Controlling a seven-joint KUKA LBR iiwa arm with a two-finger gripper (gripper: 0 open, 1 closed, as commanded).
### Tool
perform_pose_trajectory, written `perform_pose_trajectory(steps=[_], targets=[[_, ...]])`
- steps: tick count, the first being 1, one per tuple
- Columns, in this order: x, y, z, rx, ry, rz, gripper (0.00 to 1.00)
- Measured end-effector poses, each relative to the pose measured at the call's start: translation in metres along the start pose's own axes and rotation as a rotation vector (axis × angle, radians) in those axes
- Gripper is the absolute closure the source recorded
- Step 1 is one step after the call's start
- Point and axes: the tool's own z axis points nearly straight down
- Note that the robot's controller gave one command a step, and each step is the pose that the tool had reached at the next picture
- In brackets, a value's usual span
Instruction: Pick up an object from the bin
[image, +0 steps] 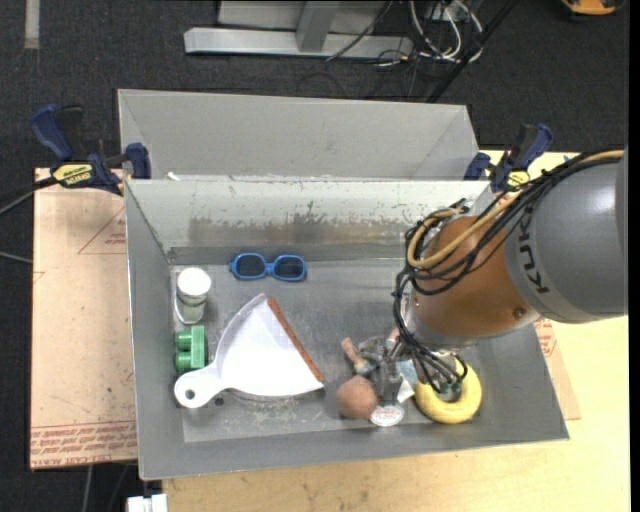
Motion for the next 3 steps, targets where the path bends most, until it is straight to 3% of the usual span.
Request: perform_pose_trajectory(steps=[1,2,3], targets=[[0.000,0.023,-0.007,0.014,0.001,-0.040,0.00],[-0.009,0.057,-0.002,0.002,0.000,-0.142,1.00],[-0.009,0.055,-0.001,-0.001,-0.001,-0.155,1.00]])
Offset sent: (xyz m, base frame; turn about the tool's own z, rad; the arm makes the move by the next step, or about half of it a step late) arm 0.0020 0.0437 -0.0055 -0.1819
